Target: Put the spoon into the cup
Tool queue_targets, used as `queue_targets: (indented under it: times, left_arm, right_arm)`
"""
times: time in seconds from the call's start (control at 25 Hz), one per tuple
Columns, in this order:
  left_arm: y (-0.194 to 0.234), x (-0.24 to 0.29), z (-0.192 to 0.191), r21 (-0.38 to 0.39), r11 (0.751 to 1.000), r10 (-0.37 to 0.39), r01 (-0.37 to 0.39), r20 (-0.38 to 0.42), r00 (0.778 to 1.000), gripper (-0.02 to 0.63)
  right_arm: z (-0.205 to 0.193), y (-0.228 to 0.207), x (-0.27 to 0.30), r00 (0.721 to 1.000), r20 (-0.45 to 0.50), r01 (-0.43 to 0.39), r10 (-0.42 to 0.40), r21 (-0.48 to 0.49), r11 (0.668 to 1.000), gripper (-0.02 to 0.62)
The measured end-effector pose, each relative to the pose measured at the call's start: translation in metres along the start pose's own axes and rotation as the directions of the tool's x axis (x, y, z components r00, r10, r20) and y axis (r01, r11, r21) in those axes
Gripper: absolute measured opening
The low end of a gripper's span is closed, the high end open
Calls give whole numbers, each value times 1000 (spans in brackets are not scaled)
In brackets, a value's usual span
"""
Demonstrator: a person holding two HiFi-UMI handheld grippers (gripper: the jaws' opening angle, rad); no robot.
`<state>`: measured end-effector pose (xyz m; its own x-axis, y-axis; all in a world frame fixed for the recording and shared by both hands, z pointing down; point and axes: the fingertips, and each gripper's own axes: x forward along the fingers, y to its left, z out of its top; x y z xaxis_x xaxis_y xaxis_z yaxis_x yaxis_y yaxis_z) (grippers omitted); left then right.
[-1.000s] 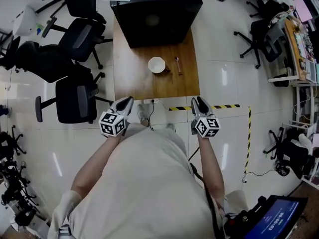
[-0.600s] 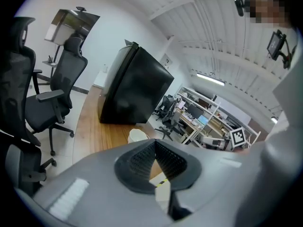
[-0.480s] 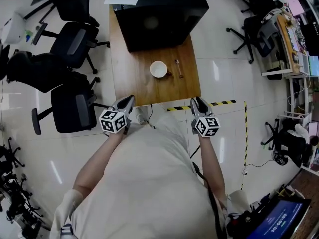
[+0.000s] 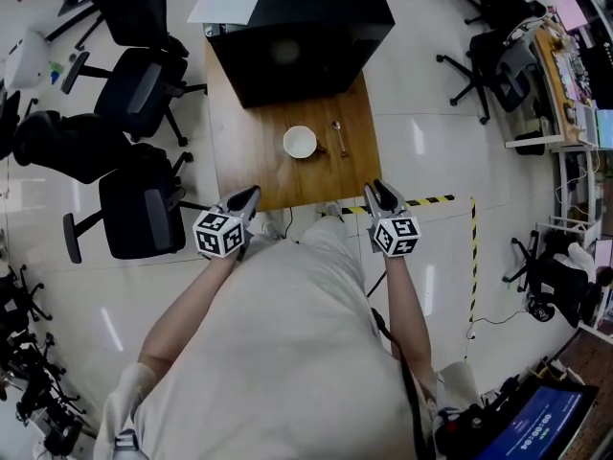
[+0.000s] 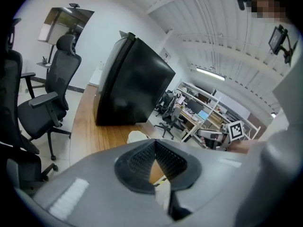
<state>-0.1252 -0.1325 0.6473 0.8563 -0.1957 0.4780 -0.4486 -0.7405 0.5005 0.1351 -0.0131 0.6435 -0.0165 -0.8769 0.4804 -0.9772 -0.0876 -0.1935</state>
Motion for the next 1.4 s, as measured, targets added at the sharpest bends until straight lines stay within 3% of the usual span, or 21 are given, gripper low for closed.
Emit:
queue_targets:
  times: [0.2, 0.48, 0.72, 0.88, 1.4]
  left_arm:
    - [-24, 25, 16, 77, 997, 5, -4, -16, 1000, 2]
    - [-28, 35, 29, 71, 997, 30, -31, 9, 1000, 2]
    - [-26, 50, 41, 54, 995, 80, -79, -10, 997, 3]
    - [-20, 50, 47, 29, 994, 106, -106, 1, 994, 2]
    - [-1, 28, 47, -10, 969, 247, -247, 27, 969, 3]
  right_arm:
    - [-17, -21, 37, 994, -93, -65, 61, -46, 997, 112]
    - [-56, -36, 82, 964, -241, -138, 115, -80, 987, 112]
    - [-96, -52, 127, 920, -381, -139, 90, -106, 985, 121]
    - [-119, -66, 160, 906, -422, -106, 42, -129, 986, 173]
    - [-171, -85, 206, 818, -575, -102, 14, -122, 987, 173]
